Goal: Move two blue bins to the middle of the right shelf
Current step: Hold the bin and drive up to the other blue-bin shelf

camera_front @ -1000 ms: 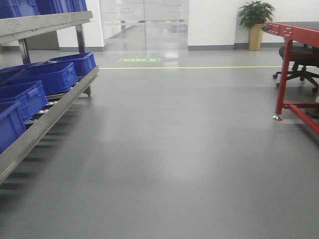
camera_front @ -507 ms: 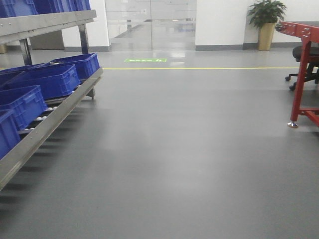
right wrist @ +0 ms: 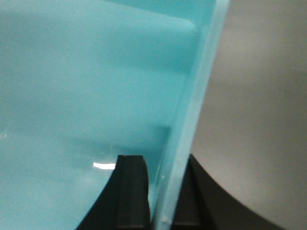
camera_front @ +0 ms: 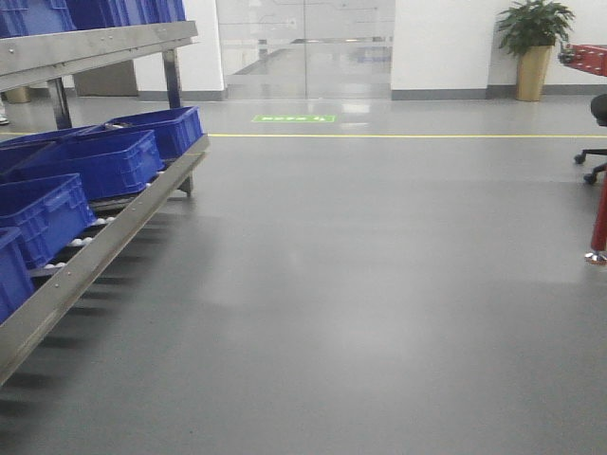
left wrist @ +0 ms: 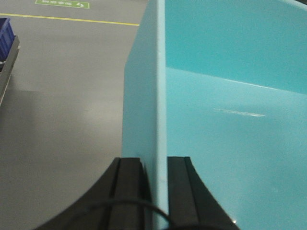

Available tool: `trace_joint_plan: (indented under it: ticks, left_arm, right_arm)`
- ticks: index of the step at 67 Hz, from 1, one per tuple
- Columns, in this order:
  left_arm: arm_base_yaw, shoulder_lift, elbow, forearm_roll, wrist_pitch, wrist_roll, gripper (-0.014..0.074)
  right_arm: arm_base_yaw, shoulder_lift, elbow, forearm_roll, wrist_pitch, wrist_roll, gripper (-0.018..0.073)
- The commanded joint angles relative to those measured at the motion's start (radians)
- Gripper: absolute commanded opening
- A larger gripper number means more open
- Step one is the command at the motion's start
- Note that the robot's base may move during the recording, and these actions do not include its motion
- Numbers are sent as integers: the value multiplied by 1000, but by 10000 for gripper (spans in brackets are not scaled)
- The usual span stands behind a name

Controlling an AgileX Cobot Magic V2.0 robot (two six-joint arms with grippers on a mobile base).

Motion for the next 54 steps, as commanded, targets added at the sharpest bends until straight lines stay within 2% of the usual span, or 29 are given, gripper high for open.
trace_joint_plan:
  ticks: [1, 28, 54]
  left_arm:
    - [-3, -12, -15, -52, -79, -24, -111]
    - [-3, 70, -15, -52, -93, -24, -111]
    - [-3, 175, -15, -50, -171, -24, -111]
  right_arm:
    - [0, -12, -11, 12, -22, -36, -154]
    - [0, -12, -11, 12, -22, -36, -154]
    - [0, -12, -11, 12, -22, -36, -154]
